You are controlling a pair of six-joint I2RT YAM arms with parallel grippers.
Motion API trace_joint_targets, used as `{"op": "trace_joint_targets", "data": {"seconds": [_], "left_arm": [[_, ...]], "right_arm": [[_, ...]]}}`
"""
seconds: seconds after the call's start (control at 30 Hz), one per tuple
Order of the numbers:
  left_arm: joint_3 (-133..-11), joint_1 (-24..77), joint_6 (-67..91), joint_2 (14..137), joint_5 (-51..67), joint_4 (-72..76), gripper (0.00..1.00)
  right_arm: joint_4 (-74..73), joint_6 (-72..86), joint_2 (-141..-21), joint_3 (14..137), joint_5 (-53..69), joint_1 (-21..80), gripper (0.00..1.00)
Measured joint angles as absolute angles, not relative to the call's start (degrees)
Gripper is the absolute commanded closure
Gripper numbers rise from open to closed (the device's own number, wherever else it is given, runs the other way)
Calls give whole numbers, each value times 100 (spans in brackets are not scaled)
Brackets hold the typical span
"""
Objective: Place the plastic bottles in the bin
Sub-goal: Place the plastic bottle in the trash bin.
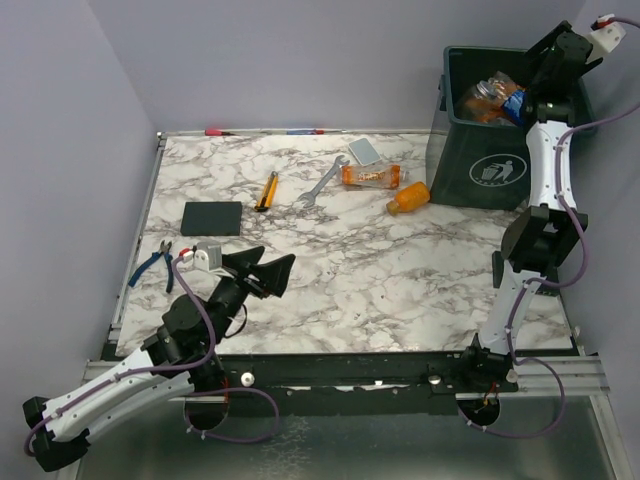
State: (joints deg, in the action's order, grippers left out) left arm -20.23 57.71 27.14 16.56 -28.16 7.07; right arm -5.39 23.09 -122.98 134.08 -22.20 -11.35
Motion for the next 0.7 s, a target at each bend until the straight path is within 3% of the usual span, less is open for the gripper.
{"op": "trace_joint_targets", "data": {"seconds": [0.37, 0.53, 0.7], "left_arm": [[-2012, 5771, 2716, 2095, -2810, 834, 1], [-2027, 5771, 2805, 2694, -3157, 1057, 1], [-2626, 5680, 3072, 4239, -3883, 1057, 1]], "right_arm": [[-384, 3035, -11642, 12999, -1846, -1109, 19], [119, 3459, -10121, 12025, -1431, -854, 19], [989, 3649, -7817, 9736, -484, 141, 19]]}}
